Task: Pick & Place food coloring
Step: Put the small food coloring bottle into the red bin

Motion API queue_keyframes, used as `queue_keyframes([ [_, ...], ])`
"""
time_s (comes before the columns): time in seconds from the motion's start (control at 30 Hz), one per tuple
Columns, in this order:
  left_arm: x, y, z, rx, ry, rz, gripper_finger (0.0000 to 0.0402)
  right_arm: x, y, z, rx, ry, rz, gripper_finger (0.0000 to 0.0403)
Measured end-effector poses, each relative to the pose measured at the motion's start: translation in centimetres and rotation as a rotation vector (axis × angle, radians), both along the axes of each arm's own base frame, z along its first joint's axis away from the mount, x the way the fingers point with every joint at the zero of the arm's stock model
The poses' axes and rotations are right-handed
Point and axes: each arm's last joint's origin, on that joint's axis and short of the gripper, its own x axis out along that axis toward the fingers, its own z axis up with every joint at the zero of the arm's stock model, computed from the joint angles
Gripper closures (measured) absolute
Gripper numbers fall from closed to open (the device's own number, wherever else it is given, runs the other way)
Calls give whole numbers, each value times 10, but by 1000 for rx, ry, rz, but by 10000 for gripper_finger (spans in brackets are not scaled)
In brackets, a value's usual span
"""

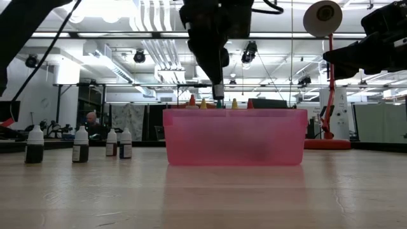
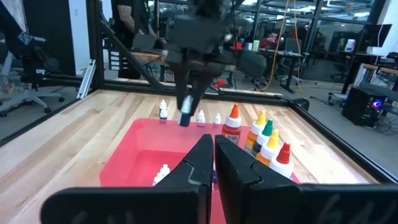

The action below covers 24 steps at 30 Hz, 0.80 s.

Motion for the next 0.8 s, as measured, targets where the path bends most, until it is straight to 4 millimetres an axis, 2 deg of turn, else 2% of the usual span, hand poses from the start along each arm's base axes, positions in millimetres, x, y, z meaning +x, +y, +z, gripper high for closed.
queue_keyframes([
  [0.2,7,-12,-15,64,12,-138,362,0,0,0,-2,0,0,394],
  [0.37,12,-20,-32,142,46,-186,362,0,0,0,-2,1,0,394],
  [0.6,8,-37,-52,128,96,-162,362,0,0,0,0,1,0,394],
  [0.8,8,-44,-52,93,95,-44,362,0,0,0,-1,1,0,394],
])
